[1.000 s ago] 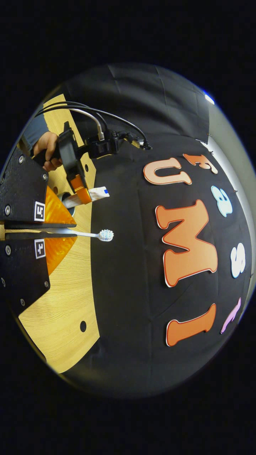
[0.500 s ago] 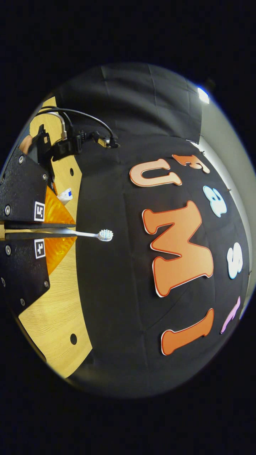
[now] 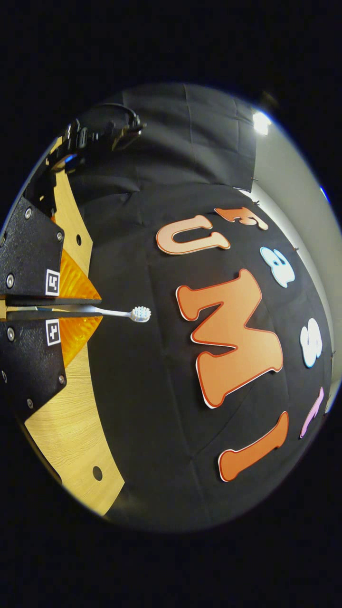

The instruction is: Put the toothbrush and toothpaste on the desktop into the cup, then pick up the cup and place it on the coaster on the desktop.

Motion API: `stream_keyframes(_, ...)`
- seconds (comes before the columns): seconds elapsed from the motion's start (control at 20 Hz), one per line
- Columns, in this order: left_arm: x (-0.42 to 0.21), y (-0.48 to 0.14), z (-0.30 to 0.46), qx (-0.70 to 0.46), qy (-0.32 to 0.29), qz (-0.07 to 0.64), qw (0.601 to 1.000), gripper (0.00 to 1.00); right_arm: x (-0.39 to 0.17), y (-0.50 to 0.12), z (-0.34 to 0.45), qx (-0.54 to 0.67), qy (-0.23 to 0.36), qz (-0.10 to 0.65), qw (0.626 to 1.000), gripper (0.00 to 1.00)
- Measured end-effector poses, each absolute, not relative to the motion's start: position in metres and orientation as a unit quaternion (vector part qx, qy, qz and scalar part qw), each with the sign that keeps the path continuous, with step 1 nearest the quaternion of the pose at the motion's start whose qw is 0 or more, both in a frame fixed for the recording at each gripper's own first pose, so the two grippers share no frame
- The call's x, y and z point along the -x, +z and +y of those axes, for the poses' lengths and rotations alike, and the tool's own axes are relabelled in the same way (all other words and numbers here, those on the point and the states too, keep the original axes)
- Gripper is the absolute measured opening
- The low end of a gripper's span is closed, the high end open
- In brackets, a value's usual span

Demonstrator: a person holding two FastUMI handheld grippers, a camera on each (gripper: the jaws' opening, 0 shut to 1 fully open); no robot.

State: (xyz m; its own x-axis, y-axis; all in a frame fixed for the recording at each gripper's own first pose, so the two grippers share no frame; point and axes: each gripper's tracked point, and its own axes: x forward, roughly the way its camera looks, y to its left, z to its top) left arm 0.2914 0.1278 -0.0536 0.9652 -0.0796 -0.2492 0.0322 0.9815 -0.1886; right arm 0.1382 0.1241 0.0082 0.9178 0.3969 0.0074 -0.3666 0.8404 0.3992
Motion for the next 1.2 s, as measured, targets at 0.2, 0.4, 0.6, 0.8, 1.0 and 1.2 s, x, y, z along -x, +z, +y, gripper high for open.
stream_keyframes(0.2, -0.265, -0.027, 0.143, 0.098, -0.020, 0.099, 0.990, 0.89, -0.148, 0.018, 0.128, -0.209, 0.199, 0.010, 0.957, 0.04)
stream_keyframes(0.4, -0.245, -0.007, 0.152, 0.079, -0.008, 0.083, 0.993, 0.93, -0.158, 0.027, 0.137, -0.214, 0.204, -0.022, 0.955, 0.04)
stream_keyframes(0.6, -0.220, 0.016, 0.158, 0.065, -0.007, 0.042, 0.997, 0.93, -0.167, 0.010, 0.150, -0.216, 0.205, -0.017, 0.954, 0.04)
stream_keyframes(0.8, -0.201, 0.020, 0.171, 0.049, 0.008, 0.035, 0.998, 0.92, -0.172, -0.009, 0.172, -0.227, 0.220, -0.010, 0.949, 0.04)
stream_keyframes(1.0, -0.190, 0.012, 0.180, 0.043, 0.016, 0.045, 0.998, 0.92, -0.176, -0.030, 0.183, -0.211, 0.214, 0.003, 0.954, 0.04)
stream_keyframes(1.2, -0.187, -0.005, 0.180, 0.051, 0.018, 0.064, 0.997, 0.93, -0.172, -0.043, 0.190, -0.193, 0.225, 0.014, 0.955, 0.07)
